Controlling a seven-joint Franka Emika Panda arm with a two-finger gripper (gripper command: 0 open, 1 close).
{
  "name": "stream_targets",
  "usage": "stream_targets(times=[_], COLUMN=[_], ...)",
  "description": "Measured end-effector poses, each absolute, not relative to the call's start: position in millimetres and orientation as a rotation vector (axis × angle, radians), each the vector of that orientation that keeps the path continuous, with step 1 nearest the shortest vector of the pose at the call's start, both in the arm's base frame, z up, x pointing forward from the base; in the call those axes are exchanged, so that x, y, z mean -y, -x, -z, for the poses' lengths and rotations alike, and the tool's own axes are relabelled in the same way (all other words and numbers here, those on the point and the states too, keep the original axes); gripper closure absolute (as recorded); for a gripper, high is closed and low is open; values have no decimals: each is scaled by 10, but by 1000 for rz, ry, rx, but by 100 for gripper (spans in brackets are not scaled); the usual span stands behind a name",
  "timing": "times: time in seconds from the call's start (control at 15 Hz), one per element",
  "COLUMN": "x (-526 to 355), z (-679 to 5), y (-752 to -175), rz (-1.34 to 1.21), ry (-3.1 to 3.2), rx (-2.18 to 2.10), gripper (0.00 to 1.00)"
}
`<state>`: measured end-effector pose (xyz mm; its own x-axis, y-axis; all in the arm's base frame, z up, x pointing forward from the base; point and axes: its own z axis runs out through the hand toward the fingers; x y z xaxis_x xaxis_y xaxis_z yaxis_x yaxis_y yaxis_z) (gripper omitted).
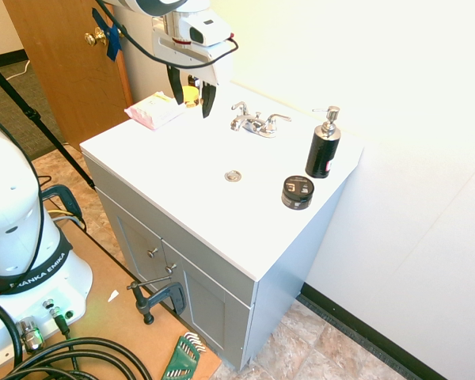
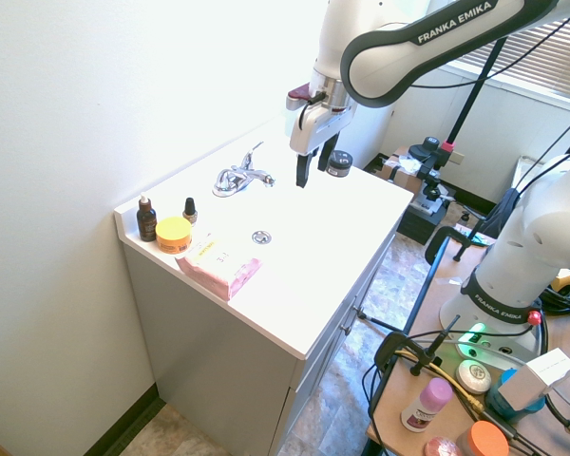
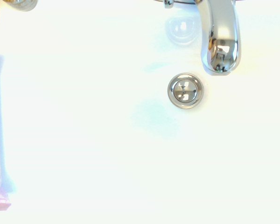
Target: Turn off the hot water
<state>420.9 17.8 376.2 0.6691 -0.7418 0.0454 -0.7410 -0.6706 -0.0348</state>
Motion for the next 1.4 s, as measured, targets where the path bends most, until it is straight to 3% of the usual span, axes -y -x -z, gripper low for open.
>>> stream_targets(times=[0.2,0.67,1.4], x=[-201,-563,-430], z=[-3765,-3736,-3246], y=[-4256,-5043,-5620], rz=[135,588,740], ry=[2855,2853,2862], rx=[-1302,-1532,-1688], gripper=[0,0,0])
